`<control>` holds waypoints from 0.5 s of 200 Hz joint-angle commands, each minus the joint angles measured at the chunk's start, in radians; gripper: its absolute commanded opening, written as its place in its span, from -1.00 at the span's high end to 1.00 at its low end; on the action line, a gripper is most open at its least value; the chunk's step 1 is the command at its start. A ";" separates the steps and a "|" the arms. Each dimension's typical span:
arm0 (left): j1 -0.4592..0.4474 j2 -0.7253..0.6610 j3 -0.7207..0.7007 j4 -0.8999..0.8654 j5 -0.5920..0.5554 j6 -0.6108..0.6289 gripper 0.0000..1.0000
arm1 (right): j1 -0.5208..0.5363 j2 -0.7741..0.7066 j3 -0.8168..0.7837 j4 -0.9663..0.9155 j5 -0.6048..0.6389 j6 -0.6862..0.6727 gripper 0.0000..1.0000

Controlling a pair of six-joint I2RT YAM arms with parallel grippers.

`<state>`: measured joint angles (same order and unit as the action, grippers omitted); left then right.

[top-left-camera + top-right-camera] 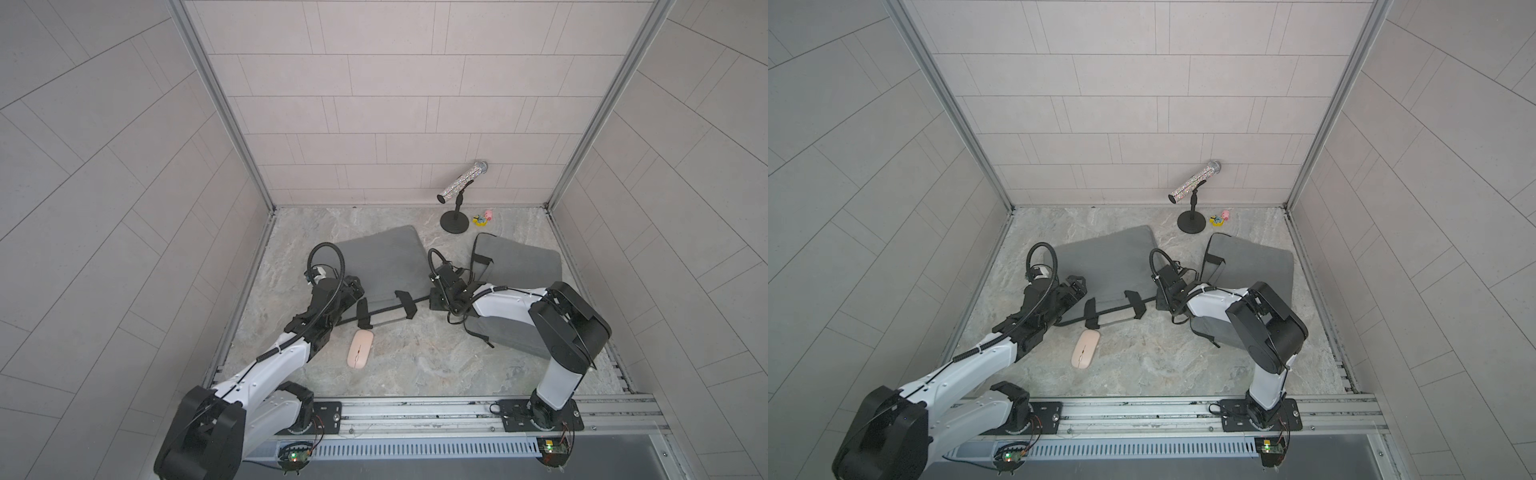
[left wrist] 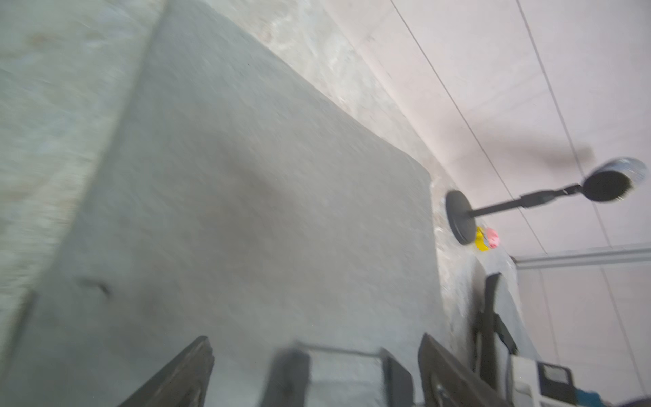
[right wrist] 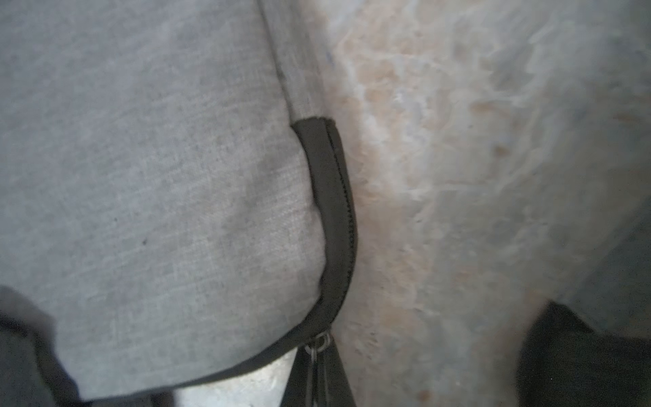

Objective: Put the mouse into the laptop bag
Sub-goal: Unzip the zipper on the zippered laptop bag.

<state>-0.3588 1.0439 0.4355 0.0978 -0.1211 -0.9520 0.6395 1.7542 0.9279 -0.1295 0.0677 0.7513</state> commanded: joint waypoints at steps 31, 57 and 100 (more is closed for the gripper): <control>0.188 0.060 0.002 -0.115 0.008 -0.027 -0.92 | 0.003 0.039 0.064 -0.133 0.052 -0.051 1.00; 0.269 0.084 -0.024 -0.061 0.072 -0.016 -0.92 | -0.001 0.051 0.094 -0.142 0.041 -0.074 1.00; 0.270 0.215 -0.007 0.050 0.151 0.009 -0.58 | 0.026 0.057 0.112 -0.155 -0.003 -0.093 1.00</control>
<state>-0.0914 1.1942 0.4206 0.0818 -0.0395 -0.9653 0.6415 1.7943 1.0241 -0.2604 0.0830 0.6819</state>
